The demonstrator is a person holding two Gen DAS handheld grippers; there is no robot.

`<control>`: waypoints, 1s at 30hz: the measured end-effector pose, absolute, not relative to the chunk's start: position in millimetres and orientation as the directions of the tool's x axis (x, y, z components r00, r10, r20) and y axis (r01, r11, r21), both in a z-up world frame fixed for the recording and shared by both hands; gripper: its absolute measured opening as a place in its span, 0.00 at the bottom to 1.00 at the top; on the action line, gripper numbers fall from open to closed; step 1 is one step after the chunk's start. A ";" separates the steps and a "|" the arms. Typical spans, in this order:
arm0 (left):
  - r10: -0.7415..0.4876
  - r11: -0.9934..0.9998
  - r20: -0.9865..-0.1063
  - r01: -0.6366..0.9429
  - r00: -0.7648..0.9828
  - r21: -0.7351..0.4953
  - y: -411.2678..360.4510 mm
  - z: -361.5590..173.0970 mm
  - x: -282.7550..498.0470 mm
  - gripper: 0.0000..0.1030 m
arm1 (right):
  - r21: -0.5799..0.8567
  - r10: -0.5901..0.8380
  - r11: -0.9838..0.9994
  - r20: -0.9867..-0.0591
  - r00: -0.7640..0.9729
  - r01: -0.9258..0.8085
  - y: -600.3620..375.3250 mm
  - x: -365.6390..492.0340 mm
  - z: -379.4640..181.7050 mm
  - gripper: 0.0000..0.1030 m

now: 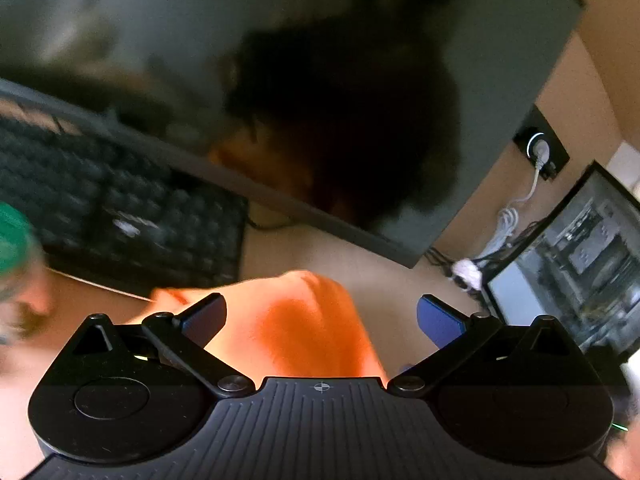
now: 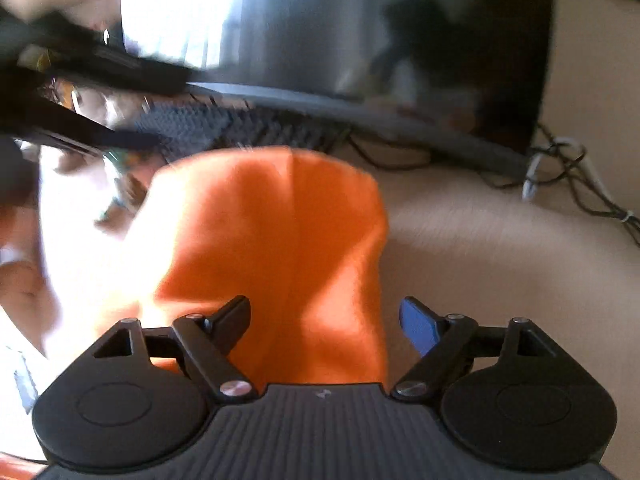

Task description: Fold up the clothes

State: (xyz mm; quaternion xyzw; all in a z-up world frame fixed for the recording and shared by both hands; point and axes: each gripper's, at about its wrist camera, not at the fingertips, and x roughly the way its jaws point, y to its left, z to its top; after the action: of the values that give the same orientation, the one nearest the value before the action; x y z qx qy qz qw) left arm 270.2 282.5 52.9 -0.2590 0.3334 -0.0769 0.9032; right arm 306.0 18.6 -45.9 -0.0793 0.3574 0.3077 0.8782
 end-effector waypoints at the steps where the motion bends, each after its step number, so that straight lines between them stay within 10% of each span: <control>1: -0.339 0.837 -0.561 -0.030 0.755 -0.546 283.1 45.8 281.2 1.00 | 0.094 0.503 0.791 -0.663 0.555 -0.605 15.3 297.6 -35.6 0.80; 15: -0.356 0.840 -0.635 -0.063 0.686 -0.539 304.5 12.6 317.8 1.00 | 0.138 0.508 0.743 -0.753 0.418 -0.655 40.0 264.8 -58.3 0.83; 25: -0.424 0.807 -0.561 0.014 0.711 -0.591 314.8 44.1 245.3 1.00 | -0.140 0.356 0.689 -0.789 0.501 -0.711 20.9 246.4 -48.4 0.85; 30: -0.433 0.787 -0.546 0.005 0.717 -0.617 307.1 44.4 245.3 1.00 | -0.231 0.374 0.719 -0.666 0.645 -0.656 50.4 247.1 -39.0 0.84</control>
State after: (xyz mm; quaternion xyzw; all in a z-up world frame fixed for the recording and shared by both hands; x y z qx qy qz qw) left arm 245.3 307.1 44.4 -0.3017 0.3545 -0.1250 0.8762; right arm 247.1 50.4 -39.0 -0.2328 0.3021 0.2937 0.8765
